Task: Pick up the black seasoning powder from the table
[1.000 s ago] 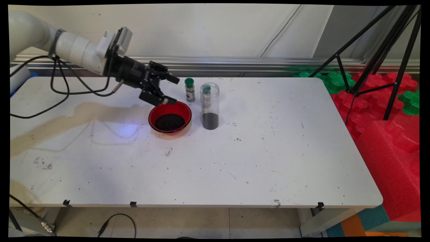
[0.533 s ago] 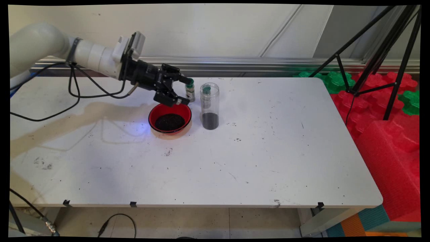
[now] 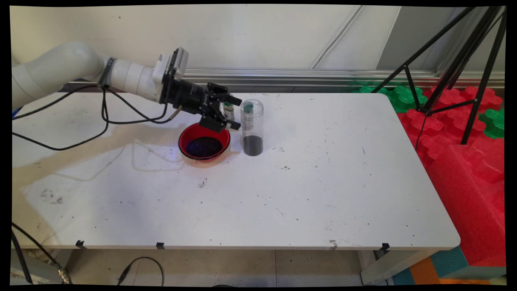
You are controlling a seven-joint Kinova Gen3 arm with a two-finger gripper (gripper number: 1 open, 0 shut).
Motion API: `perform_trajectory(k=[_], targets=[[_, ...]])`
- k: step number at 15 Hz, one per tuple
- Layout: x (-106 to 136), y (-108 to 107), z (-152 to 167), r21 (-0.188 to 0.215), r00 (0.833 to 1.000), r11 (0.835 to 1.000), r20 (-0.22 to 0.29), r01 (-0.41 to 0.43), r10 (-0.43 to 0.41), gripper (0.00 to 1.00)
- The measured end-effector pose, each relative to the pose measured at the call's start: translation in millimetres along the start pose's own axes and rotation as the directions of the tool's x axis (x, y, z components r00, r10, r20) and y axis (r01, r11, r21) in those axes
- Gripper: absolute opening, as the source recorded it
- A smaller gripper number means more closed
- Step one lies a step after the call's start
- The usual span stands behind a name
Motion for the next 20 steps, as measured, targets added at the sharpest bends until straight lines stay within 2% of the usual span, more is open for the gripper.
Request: perform_trajectory(k=[11,20], targets=[[-25.2,-6.8,40.0,-0.006,1.000,1.000,-0.028,0.000,0.000,1.00],[-36.9,-10.5,56.8,-0.014,0.999,1.000,-0.040,-0.004,0.003,1.00]])
